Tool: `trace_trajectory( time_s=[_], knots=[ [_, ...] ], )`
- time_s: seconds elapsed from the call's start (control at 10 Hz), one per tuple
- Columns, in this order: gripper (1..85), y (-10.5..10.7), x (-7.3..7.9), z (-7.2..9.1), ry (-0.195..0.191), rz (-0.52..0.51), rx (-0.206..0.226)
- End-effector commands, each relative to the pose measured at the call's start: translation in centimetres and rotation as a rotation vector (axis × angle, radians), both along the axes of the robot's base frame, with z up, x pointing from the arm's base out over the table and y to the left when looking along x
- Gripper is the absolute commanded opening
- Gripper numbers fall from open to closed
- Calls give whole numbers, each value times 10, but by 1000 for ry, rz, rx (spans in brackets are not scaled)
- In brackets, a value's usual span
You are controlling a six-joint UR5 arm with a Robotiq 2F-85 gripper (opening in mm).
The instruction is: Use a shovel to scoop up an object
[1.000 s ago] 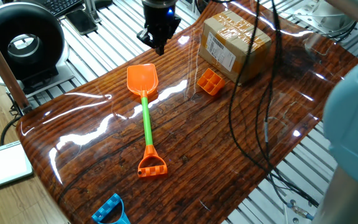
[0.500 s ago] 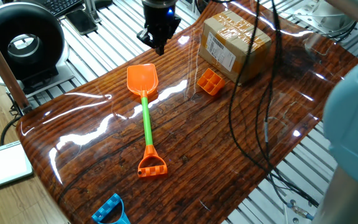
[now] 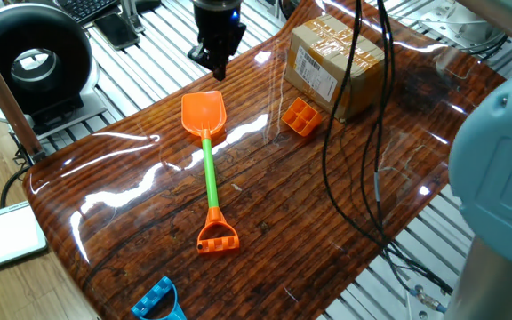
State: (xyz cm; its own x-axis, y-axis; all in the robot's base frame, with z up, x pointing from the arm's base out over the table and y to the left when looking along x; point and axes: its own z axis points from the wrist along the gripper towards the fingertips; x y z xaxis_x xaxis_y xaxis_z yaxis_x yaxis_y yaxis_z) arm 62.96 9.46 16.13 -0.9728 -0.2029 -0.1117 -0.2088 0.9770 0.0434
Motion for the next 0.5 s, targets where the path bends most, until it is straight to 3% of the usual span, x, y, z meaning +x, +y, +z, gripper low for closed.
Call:
trace_trajectory(
  time_s=[0.0,0.1,0.4],
  knots=[
    [420,-2,-9,-5,-1,-6,17],
    [413,-6,-11,-5,7,-7,2],
    [413,-4,-14,-6,19,-8,9]
  ],
)
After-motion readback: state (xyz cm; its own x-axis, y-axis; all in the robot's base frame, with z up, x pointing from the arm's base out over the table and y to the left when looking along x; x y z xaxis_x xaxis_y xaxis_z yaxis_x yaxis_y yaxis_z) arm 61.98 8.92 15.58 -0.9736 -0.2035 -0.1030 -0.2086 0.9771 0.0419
